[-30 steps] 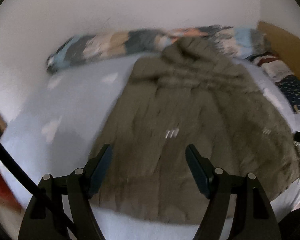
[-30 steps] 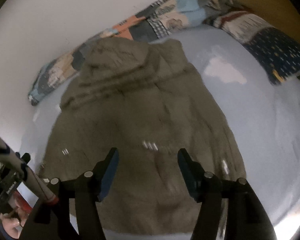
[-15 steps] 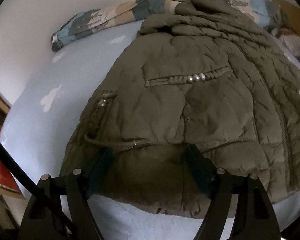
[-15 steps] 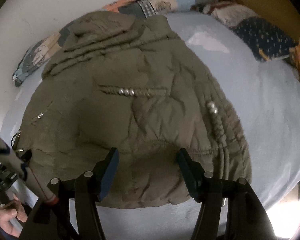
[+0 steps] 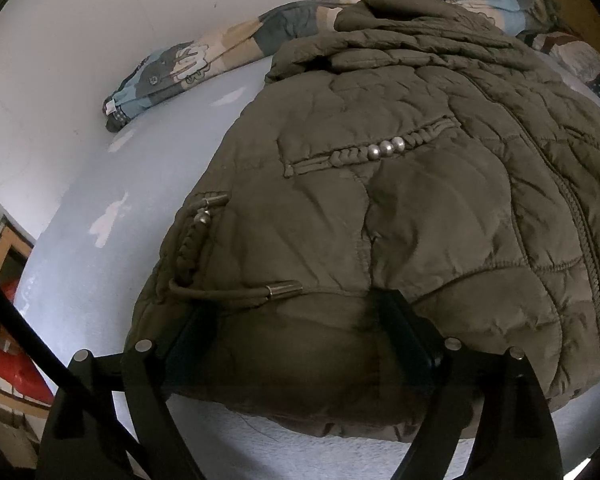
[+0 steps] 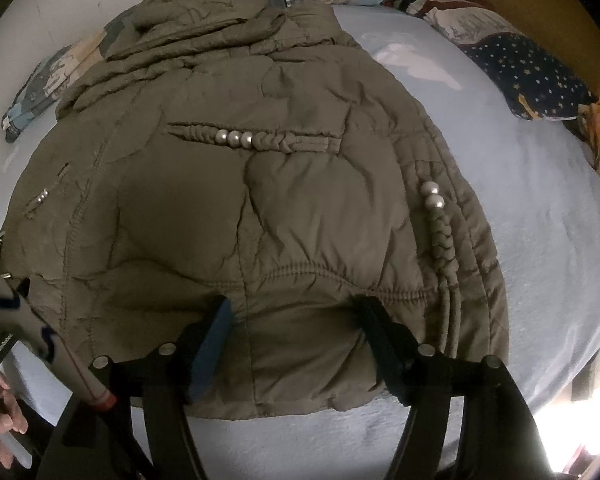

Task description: Fold large clothes

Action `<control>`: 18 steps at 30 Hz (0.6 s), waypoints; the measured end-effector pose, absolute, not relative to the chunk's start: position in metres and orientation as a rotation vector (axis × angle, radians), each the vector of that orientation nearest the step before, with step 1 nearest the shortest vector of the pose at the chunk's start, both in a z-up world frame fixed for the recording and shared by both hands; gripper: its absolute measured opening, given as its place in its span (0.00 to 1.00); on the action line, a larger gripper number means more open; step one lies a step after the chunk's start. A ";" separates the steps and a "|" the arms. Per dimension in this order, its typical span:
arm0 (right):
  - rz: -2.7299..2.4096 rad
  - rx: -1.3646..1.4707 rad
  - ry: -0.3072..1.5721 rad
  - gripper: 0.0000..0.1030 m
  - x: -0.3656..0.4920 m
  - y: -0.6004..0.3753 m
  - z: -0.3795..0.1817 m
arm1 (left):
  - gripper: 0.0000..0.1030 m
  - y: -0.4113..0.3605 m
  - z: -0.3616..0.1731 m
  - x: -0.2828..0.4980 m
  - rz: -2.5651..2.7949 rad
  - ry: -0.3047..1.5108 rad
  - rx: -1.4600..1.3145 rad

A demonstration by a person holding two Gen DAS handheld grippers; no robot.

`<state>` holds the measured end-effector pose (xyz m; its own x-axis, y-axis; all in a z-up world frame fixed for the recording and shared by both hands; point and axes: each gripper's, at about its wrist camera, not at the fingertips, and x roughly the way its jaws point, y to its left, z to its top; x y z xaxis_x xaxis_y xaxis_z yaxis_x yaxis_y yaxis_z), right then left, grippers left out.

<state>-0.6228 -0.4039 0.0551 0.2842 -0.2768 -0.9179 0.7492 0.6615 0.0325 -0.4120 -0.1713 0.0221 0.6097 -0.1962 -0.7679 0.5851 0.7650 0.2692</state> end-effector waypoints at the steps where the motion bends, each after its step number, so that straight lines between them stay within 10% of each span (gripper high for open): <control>1: -0.728 0.514 1.077 0.70 -0.622 -0.404 0.055 | 0.83 -0.171 0.022 -0.412 -0.477 0.793 0.540; 18: -0.725 0.491 1.082 0.73 -0.620 -0.400 0.055 | 0.83 -0.170 0.021 -0.412 -0.473 0.777 0.550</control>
